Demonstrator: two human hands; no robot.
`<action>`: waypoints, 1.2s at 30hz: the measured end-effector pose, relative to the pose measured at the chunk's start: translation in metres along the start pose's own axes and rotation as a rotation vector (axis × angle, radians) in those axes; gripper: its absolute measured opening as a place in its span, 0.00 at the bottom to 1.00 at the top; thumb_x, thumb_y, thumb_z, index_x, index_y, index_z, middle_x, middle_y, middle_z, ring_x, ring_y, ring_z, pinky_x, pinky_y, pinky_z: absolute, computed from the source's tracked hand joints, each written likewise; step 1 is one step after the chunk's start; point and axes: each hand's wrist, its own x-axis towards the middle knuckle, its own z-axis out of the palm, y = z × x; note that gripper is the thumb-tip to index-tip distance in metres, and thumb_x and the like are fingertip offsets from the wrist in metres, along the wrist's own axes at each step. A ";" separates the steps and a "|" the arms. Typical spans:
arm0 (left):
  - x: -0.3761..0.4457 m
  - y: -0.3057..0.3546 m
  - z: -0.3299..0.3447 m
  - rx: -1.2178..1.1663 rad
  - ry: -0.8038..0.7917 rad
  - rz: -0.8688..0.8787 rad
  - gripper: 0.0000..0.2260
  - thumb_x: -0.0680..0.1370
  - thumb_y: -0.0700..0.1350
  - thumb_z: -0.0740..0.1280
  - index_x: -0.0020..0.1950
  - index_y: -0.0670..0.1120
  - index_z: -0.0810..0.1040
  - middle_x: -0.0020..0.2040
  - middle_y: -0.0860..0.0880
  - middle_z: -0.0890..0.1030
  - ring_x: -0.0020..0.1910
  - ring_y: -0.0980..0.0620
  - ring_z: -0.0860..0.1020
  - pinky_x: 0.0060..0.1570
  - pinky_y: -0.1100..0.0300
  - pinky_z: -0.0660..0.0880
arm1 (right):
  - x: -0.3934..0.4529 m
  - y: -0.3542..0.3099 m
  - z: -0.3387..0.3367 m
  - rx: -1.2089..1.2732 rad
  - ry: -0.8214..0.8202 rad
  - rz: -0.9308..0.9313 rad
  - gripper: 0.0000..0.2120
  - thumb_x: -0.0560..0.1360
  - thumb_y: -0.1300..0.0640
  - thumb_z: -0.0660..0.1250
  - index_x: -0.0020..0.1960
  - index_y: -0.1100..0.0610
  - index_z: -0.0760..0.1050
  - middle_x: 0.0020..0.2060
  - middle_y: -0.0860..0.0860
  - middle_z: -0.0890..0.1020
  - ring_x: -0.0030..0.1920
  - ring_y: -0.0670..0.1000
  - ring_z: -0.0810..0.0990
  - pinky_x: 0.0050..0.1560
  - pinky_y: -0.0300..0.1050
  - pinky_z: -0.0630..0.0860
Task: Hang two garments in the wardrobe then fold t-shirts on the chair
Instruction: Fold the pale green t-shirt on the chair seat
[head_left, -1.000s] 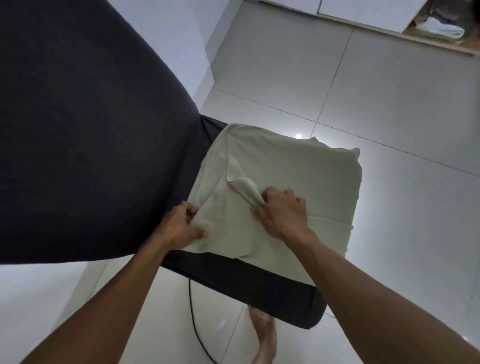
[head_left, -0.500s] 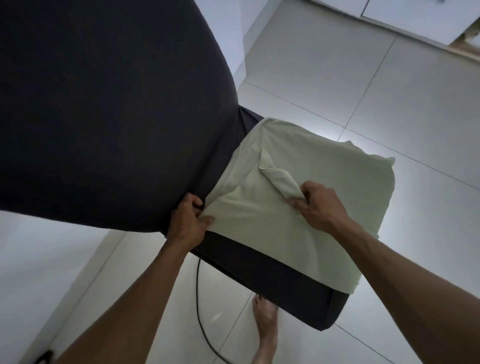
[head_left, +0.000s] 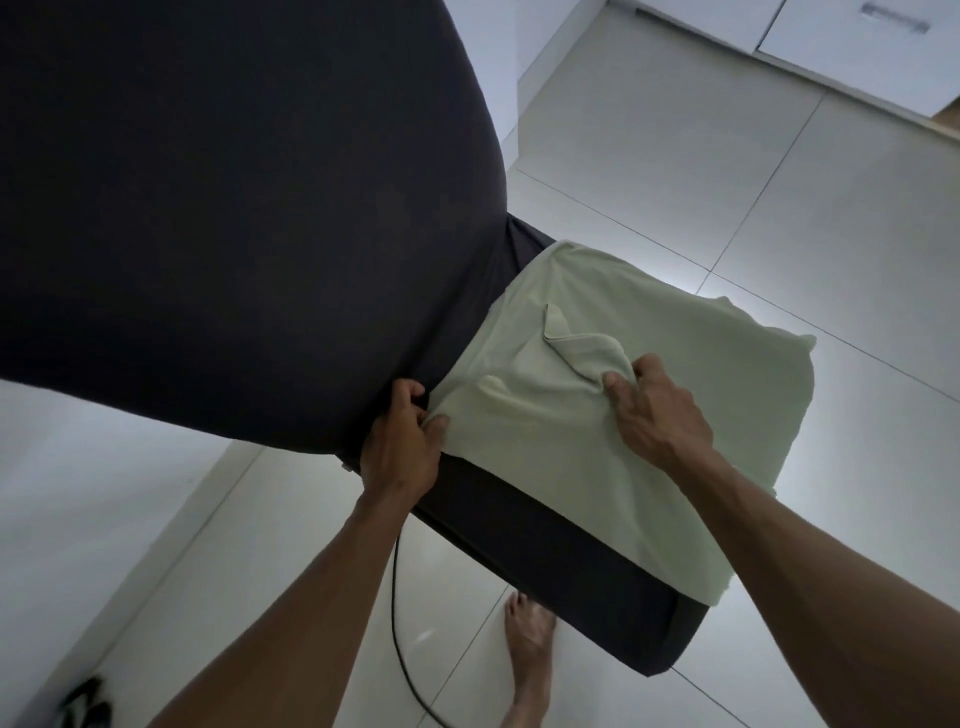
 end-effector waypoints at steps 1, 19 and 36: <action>0.001 -0.004 0.001 0.066 -0.019 -0.018 0.14 0.79 0.50 0.68 0.61 0.52 0.67 0.47 0.53 0.77 0.49 0.46 0.79 0.50 0.45 0.78 | 0.002 -0.002 -0.001 -0.002 -0.019 0.004 0.19 0.81 0.36 0.54 0.60 0.51 0.67 0.50 0.55 0.77 0.50 0.61 0.77 0.49 0.54 0.73; 0.014 0.044 0.028 0.426 0.073 0.068 0.15 0.78 0.54 0.62 0.61 0.48 0.75 0.61 0.48 0.79 0.63 0.45 0.71 0.61 0.45 0.65 | -0.005 0.015 -0.025 0.136 -0.193 -0.010 0.25 0.76 0.35 0.67 0.63 0.52 0.71 0.54 0.50 0.80 0.49 0.50 0.78 0.47 0.47 0.74; 0.020 0.023 0.033 0.236 0.031 -0.055 0.09 0.80 0.56 0.65 0.47 0.52 0.74 0.46 0.55 0.77 0.56 0.49 0.75 0.62 0.47 0.59 | 0.053 -0.037 -0.017 0.405 0.162 -0.072 0.13 0.81 0.40 0.60 0.57 0.48 0.72 0.48 0.52 0.77 0.55 0.60 0.78 0.55 0.52 0.73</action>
